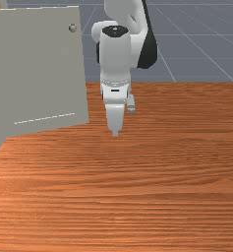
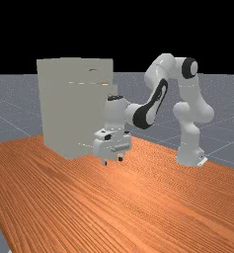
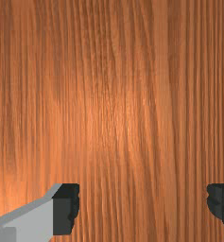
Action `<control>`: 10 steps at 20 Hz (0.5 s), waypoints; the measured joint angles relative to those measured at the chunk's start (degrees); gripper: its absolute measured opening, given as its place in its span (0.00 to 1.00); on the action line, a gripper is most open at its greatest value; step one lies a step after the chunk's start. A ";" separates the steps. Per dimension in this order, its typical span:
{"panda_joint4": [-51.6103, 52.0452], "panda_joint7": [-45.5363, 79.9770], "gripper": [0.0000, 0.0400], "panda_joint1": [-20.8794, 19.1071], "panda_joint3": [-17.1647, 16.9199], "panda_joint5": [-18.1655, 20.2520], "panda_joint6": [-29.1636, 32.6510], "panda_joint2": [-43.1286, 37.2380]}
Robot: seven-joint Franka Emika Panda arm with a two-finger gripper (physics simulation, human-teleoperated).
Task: Close the cabinet door
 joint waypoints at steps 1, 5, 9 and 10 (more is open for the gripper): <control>-0.29 0.45 0.62 0.21 -0.59 -0.97 -0.70 -0.05; -1.10 3.31 0.95 0.00 -2.11 -1.78 -2.37 -0.24; -8.94 46.81 0.13 3.32 -5.31 -0.51 -17.67 -15.34; -8.66 56.91 0.08 3.57 -5.88 0.76 -19.76 -15.81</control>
